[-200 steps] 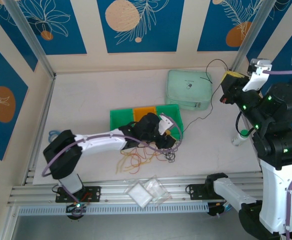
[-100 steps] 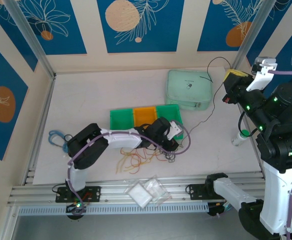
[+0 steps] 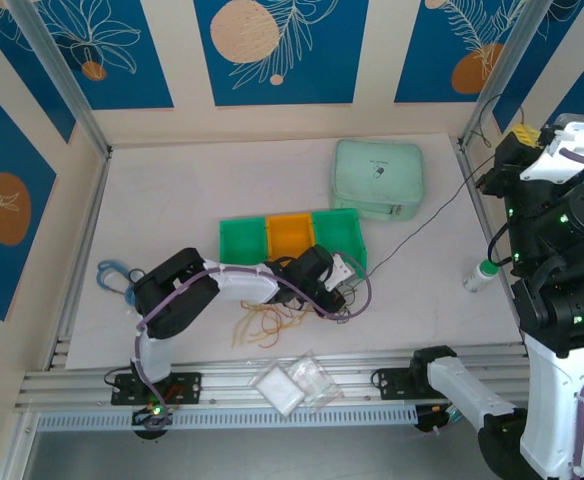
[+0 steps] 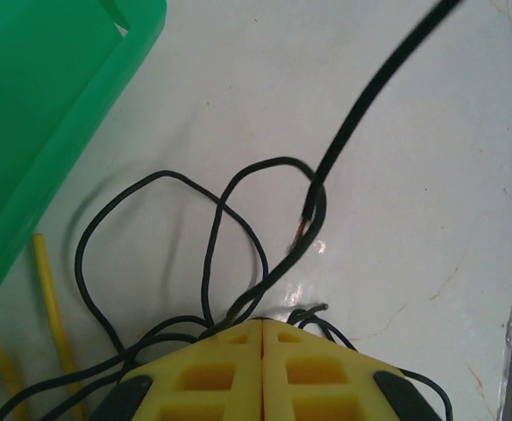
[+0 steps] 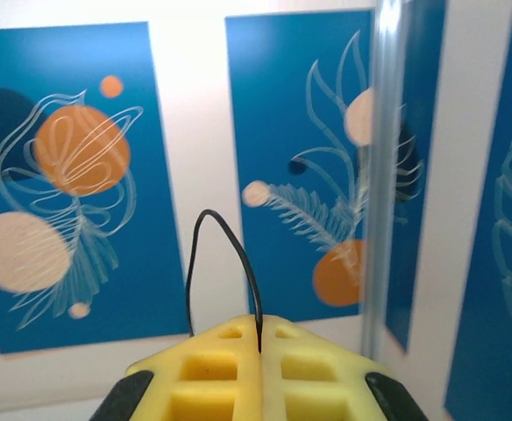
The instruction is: Untangle the cables
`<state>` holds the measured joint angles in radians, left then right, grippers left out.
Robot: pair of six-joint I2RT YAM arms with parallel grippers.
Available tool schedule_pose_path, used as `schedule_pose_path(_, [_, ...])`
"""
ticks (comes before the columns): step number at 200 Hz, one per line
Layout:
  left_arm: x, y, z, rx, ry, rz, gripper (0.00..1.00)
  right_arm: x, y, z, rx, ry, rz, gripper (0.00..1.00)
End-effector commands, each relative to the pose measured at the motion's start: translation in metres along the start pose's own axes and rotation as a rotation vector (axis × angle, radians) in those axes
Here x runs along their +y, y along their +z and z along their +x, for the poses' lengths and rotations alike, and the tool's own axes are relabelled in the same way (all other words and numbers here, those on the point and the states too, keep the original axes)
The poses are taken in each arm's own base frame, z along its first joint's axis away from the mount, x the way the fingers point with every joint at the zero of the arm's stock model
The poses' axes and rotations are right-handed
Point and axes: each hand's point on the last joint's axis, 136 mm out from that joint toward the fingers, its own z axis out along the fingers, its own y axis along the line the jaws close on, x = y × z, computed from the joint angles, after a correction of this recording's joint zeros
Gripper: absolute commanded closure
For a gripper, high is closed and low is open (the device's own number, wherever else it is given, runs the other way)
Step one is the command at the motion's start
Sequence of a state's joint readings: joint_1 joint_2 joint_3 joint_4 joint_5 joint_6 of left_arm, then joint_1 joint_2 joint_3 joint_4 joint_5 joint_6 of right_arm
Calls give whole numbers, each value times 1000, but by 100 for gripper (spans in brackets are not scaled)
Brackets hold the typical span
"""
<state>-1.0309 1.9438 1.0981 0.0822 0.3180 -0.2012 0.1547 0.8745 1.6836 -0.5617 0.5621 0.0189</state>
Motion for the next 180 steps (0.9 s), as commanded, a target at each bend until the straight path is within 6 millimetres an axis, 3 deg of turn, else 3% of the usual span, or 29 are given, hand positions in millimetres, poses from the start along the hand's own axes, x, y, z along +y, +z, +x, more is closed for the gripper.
schedule_pose_path(1, [-3, -6, 3, 8, 5, -7, 93, -28, -12, -39, -162, -43, 150, 100])
schedule_pose_path(46, [-3, -5, 2, 8, 3, -6, 93, -37, -11, -54, -220, -117, 229, 100])
schedule_pose_path(75, [-6, -11, -3, -11, 0, -2, 91, -26, -1, -38, -173, -121, 167, 100])
schedule_pose_path(99, [-15, -24, -17, -41, 1, 10, 61, -13, 7, -19, -97, -94, 95, 100])
schedule_pose_path(151, [-37, -86, -73, -198, 56, -19, 40, 20, 12, 19, 94, -34, -89, 100])
schedule_pose_path(180, [-27, -130, -94, -264, 18, -105, 38, 45, 13, 46, 236, 9, -217, 100])
